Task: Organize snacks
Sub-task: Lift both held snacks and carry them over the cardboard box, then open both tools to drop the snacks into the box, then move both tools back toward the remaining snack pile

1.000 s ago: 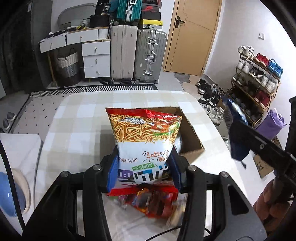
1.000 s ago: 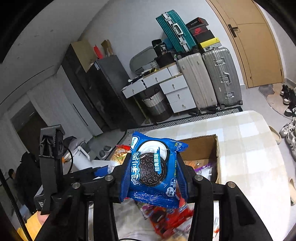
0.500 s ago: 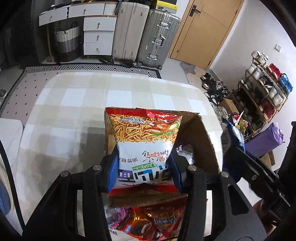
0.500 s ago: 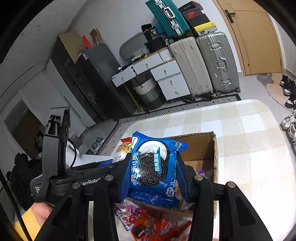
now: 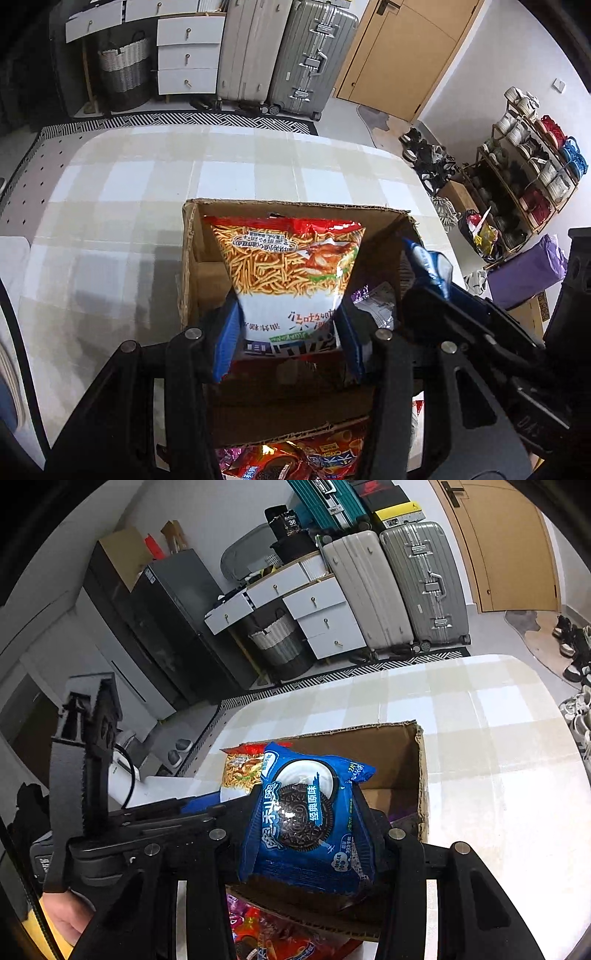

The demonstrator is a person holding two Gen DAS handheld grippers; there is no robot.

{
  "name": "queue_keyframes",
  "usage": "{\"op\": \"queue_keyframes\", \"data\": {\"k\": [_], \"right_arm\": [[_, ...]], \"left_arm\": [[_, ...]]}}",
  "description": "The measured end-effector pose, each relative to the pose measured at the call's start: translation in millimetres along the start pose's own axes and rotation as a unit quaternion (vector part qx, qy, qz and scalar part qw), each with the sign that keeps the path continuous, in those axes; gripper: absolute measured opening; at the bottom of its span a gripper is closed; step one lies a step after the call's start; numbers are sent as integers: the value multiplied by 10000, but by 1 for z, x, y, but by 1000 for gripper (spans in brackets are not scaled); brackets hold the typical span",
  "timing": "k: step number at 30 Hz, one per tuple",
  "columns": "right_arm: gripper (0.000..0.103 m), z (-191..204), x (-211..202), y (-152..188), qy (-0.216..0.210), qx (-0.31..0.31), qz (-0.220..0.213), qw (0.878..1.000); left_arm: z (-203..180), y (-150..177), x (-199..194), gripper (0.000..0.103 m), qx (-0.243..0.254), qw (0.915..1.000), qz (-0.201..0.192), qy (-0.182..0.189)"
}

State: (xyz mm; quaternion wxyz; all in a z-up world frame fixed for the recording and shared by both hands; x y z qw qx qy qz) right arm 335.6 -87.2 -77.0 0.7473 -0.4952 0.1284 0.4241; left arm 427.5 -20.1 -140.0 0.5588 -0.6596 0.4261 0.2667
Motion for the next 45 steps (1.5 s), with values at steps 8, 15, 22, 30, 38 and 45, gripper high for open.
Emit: {"op": "queue_keyframes", "data": {"k": [8,15,22,30,38,45], "right_arm": [[44,-3,3,4,109,4,70,9999],[44,-4,2,7,124,-19,86,9999],[44,-4,-1,8,139,-51,51,9999],[49,-1,2,9,212,-96,162,9996],[63,0,-9,12,376,-98,124,9992],[74,13,-53,15,457,-265,-126,9985]], "left_arm": [[0,3,-2,45,47,10000,-9,-36],[0,3,-5,51,65,10000,-2,-56],[2,-1,-13,61,83,9998,-128,-123],[12,2,-22,66,-41,9996,-156,-242],[16,13,-33,74,-124,9995,-119,-262],[3,34,-69,78,57,9990,-305,-312]]}}
Point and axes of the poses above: each gripper's, at about its wrist camera, not at the fingertips, and x roughly the way its jaws point, z to its left, y to its underside, the point moved 10 cm from there along x, roughly the way its jaws point, and after that the axes turned 1 degree about x, right-handed, at the moved point
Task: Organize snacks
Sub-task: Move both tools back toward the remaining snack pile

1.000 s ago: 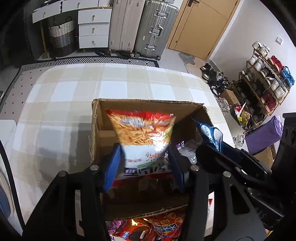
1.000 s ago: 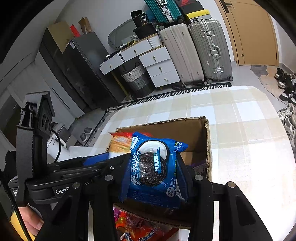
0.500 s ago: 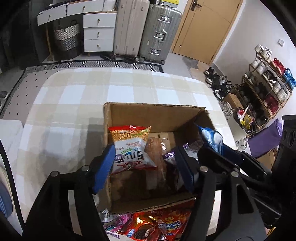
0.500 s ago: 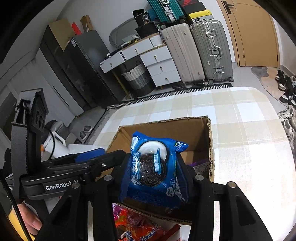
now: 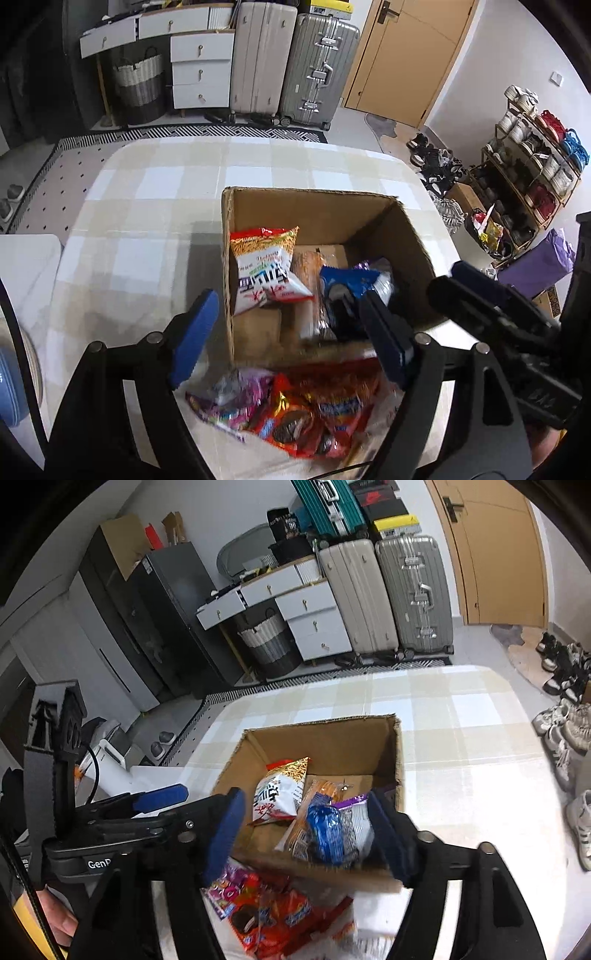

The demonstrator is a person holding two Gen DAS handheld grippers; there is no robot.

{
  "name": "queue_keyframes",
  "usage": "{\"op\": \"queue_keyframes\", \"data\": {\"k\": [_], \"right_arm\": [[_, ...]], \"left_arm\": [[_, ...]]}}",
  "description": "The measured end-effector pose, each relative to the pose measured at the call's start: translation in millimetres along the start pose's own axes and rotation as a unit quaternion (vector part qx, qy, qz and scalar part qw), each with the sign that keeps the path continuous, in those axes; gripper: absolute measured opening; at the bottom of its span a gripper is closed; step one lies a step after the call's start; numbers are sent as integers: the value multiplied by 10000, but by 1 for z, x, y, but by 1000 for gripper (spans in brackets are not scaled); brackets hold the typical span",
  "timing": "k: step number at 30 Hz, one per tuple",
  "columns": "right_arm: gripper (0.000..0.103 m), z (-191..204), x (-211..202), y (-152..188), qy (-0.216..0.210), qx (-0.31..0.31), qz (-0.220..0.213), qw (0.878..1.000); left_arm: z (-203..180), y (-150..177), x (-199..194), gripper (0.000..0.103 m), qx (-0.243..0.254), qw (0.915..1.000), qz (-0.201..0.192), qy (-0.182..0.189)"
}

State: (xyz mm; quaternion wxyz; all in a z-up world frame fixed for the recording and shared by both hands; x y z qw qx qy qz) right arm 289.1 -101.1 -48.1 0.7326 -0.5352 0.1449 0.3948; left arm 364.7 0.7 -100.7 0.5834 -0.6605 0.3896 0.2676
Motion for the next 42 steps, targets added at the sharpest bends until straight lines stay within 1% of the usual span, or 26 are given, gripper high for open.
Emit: {"op": "queue_keyframes", "data": {"k": [2,4,7,9,10,11,13,15,18,20,22,24,28,30,32,36,40,42], "right_arm": [[78,3,-20,2,44,-58,-145,9999],[78,6,-37,6,59,-81,-230,9997],[78,13,-65,15,71,-148,-331,9993],[81,19,-83,23,91,-207,-412,9989],[85,22,-92,25,98,-228,-452,9987],[86,25,-102,29,110,-244,-513,9983],[86,30,-117,37,94,-275,-589,9978],[86,36,-133,46,90,-305,-658,9973],[87,43,-150,60,63,-311,-719,9969],[91,49,-160,71,55,-329,-745,9967],[91,53,-168,83,51,-388,-769,9963],[91,56,-173,96,51,-485,-772,9958],[93,63,-179,123,-26,-714,-785,9943],[95,61,-179,137,-79,-711,-792,9943],[97,58,-177,148,-98,-676,-793,9945],[97,55,-167,166,-246,-671,-803,9942],[97,49,-150,179,-133,-857,-746,9934],[97,43,-140,181,1,-915,-727,9932]], "left_arm": [[-1,7,-14,78,-31,10000,-66,15],[-2,16,-29,78,11,9999,-144,-34],[1,27,-62,81,91,9986,-461,-223],[1,36,-78,81,51,9984,-520,-192],[1,42,-91,81,20,9983,-553,-175],[2,46,-99,81,9,9980,-608,-177],[3,54,-122,82,-16,9958,-869,-284],[3,64,-143,85,-14,9939,-1049,-340],[3,83,-167,86,-45,9924,-1175,-371],[10,96,-188,86,-198,9885,-1413,-492],[13,108,-205,91,-301,9859,-1574,-489],[14,121,-219,103,-339,9835,-1702,-501],[15,149,-243,102,-270,9772,-2012,-614],[15,164,-251,102,-218,9743,-2130,-703],[15,173,-250,102,-151,9738,-2133,-775],[13,184,-237,102,2,9736,-2102,-887],[11,188,-214,102,49,9764,-1992,-832],[9,187,-201,102,98,9771,-1953,-833]]}}
Point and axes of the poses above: each gripper's, at about its wrist camera, not at the fingertips, and x roughly the way its jaws point, z to its left, y to its underside, the point moved 10 cm from there along x, roughly the way its jaws point, and after that the axes turned 1 degree about x, right-handed, at the moved point
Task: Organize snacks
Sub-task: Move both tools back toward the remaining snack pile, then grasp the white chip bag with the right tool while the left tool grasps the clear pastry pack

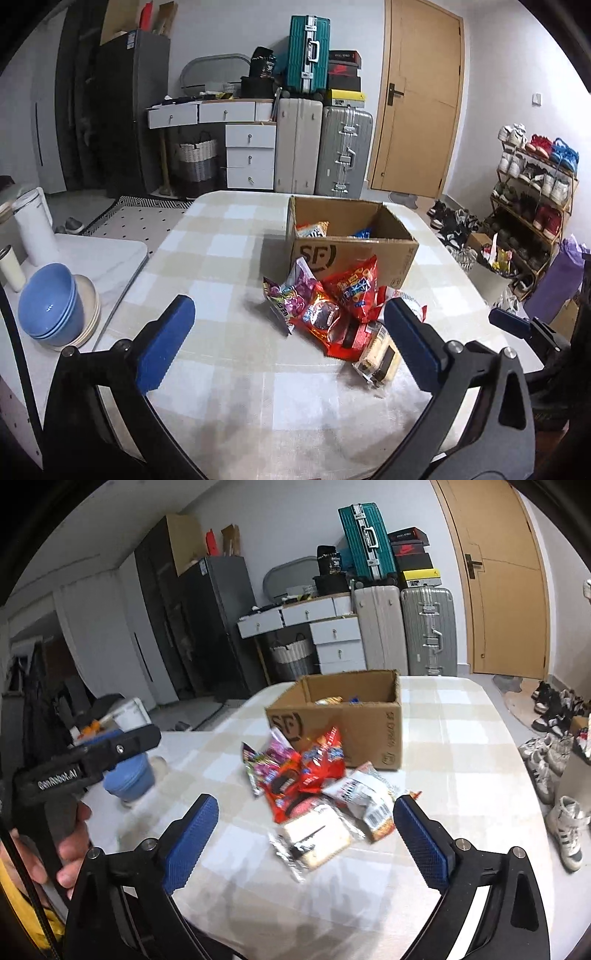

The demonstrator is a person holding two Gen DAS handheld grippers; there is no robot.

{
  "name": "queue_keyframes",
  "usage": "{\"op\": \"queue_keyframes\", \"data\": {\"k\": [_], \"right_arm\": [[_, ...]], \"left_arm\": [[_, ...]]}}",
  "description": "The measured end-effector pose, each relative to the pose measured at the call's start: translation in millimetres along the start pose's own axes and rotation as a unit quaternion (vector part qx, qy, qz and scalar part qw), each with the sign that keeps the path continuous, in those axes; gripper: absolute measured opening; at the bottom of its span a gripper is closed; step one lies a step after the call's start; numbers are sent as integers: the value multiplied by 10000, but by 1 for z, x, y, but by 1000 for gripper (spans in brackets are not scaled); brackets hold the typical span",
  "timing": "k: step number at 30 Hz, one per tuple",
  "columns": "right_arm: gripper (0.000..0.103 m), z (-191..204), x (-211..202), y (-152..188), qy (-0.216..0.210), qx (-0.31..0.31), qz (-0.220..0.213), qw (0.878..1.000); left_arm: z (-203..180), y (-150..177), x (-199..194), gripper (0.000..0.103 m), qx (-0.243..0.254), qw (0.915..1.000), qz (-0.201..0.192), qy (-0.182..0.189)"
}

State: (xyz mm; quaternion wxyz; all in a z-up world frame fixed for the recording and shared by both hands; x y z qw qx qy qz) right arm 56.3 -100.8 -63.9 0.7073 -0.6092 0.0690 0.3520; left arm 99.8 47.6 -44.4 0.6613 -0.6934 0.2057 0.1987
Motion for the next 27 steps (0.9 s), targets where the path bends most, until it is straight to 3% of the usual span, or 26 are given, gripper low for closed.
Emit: {"op": "queue_keyframes", "data": {"k": [10,14,20,27], "right_arm": [[97,-41,34,3,110,323,69,9994],[97,-50,47,7,151,377,188,9990],[97,-56,55,13,232,479,328,9980],[97,-71,76,19,430,467,622,9960]], "left_arm": [[-29,29,68,102,232,9989,364,157],[-36,41,92,102,121,9968,722,327],[-40,46,104,102,227,9966,766,207],[-45,64,121,102,112,9927,1175,231]]}}
Point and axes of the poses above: each gripper's, at about its wrist camera, not at the fingertips, and x roughly the way its jaws point, z to its left, y to its underside, the point moved 10 cm from there along x, roughly the way its jaws point, and after that the axes turned 1 degree about x, right-handed, at the moved point
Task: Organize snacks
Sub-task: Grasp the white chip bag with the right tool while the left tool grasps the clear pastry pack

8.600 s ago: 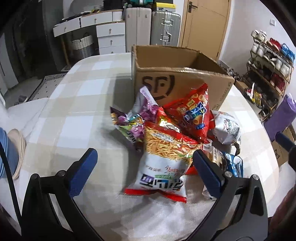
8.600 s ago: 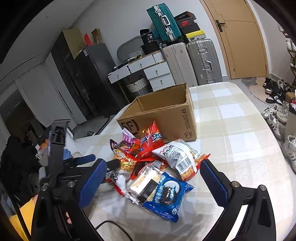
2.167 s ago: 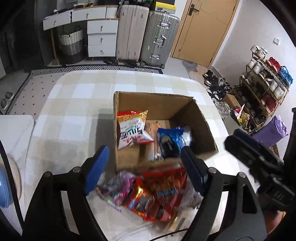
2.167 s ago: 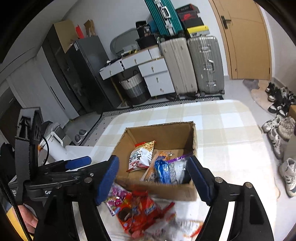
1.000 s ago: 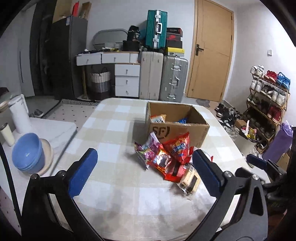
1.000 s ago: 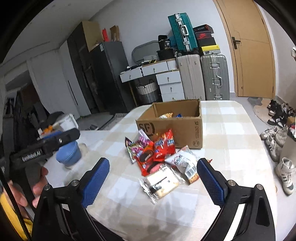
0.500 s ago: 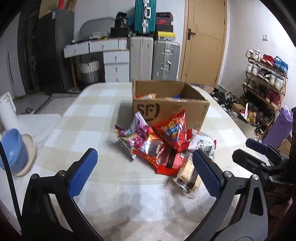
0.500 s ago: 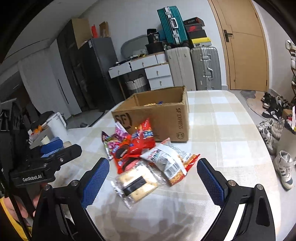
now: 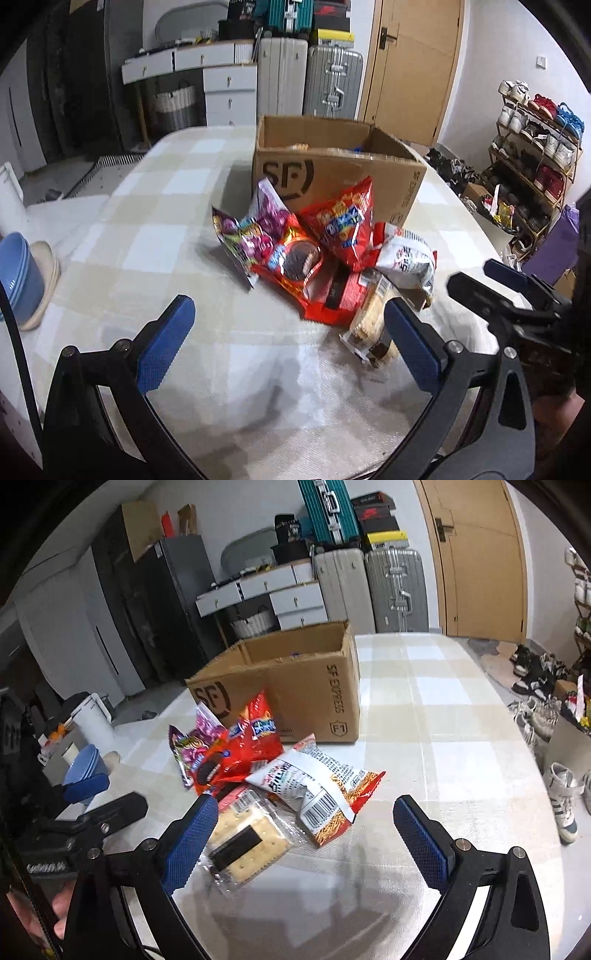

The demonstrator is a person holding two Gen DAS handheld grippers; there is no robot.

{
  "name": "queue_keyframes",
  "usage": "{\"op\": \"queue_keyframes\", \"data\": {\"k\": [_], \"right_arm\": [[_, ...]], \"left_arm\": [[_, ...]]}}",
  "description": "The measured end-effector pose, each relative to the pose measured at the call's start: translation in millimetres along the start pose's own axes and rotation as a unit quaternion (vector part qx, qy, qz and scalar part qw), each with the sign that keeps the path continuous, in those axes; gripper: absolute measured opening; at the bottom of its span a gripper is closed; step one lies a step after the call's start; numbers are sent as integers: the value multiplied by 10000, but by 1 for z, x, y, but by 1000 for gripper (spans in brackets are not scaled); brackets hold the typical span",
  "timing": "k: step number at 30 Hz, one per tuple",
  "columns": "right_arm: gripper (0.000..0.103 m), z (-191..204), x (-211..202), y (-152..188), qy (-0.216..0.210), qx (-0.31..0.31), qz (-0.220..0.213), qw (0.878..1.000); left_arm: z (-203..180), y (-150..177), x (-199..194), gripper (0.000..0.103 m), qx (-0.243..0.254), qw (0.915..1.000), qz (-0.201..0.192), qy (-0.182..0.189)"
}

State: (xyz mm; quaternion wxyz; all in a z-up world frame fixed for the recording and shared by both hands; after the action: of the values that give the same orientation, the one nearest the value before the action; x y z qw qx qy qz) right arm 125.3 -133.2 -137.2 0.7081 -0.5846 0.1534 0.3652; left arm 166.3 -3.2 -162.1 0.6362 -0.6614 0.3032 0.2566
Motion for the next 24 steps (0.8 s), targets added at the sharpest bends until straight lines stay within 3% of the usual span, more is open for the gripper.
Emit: {"op": "queue_keyframes", "data": {"k": [3,6,16,18,20,24], "right_arm": [[97,-7,15,-2,127,-120,125,9998],[97,-24,35,-2,629,-198,421,9969],[96,-10,75,-1,329,-718,903,9928],[92,-8,84,-1,339,-857,991,9908],[72,-13,92,0,455,-861,1111,9890],[62,-20,90,0,99,-508,1149,9920]], "left_arm": [[-4,6,6,102,66,9999,118,-25],[-9,10,10,102,148,9997,208,15],[-22,22,25,102,128,9976,601,317],[-26,26,30,102,111,9967,708,384],[-29,29,37,102,143,9953,851,429],[-25,26,47,102,-2,9951,905,410]]}}
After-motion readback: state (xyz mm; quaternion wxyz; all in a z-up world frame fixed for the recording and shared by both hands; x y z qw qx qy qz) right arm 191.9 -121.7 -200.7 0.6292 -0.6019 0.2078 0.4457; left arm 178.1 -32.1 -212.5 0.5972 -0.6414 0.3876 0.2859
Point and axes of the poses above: each gripper's, at about its wrist camera, not at the fingertips, and x roughly the way its jaws point, z to its left, y to its underside, the point moved 10 cm from there along x, roughly the way its jaws point, and after that the axes turned 1 degree about x, right-handed, at the moved point
